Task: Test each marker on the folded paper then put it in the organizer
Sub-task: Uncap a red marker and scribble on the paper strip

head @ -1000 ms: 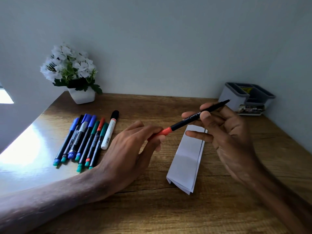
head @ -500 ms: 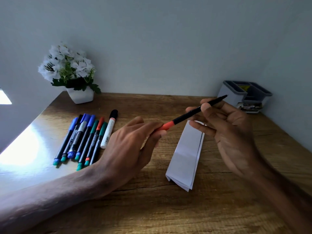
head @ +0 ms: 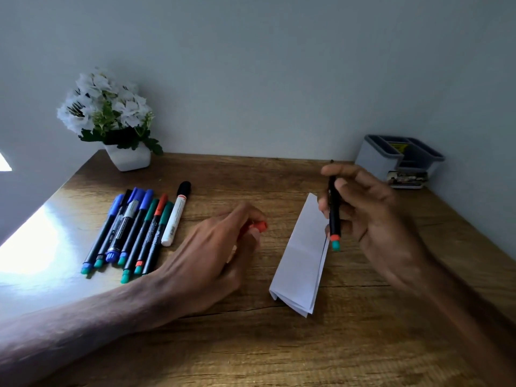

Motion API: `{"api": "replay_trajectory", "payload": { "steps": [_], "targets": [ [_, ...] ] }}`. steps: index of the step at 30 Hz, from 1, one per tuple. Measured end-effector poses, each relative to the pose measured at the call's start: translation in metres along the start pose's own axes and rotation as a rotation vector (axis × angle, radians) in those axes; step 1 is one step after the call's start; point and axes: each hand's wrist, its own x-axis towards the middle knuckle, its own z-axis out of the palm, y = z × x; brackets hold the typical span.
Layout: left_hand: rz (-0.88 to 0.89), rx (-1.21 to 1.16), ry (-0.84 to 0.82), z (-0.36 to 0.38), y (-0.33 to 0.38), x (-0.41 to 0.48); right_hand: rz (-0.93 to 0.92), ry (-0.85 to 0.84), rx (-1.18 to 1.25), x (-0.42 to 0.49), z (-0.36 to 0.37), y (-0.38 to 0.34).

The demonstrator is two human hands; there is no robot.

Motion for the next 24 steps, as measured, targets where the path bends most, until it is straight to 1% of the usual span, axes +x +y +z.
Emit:
{"api": "replay_trajectory", "payload": {
  "steps": [2, 3, 4, 8, 11, 13, 17, 20, 24],
  "targets": [
    [0.015, -0.042, -0.023, 0.0, 0.003, -0.002, 0.058, -0.093, 0.14, -0.001, 0.001, 0.0],
    [0.02, -0.054, -0.041, 0.0, 0.003, -0.002, 0.077, -0.127, 0.167, -0.002, 0.002, 0.001],
    [0.021, -0.061, -0.066, 0.0, 0.003, -0.002, 0.076, -0.155, 0.139, -0.003, 0.004, 0.002],
    [0.032, -0.102, -0.183, 0.001, 0.001, 0.0, -0.032, -0.225, -0.272, -0.01, 0.011, 0.017],
    [0.039, -0.101, -0.232, 0.001, 0.0, 0.0, -0.122, -0.28, -0.465, -0.011, 0.014, 0.025],
    [0.03, -0.081, -0.282, 0.0, -0.001, 0.0, -0.149, -0.287, -0.548, -0.011, 0.014, 0.028],
    [0.038, 0.025, -0.351, 0.0, -0.004, 0.002, -0.087, -0.249, -0.529, -0.008, 0.014, 0.031],
    [0.015, 0.018, -0.384, -0.003, -0.003, 0.004, -0.068, -0.222, -0.496, -0.006, 0.011, 0.034],
    [0.002, 0.045, -0.377, -0.005, -0.005, 0.005, 0.058, -0.173, -0.319, -0.006, 0.011, 0.029]
  ]
}}
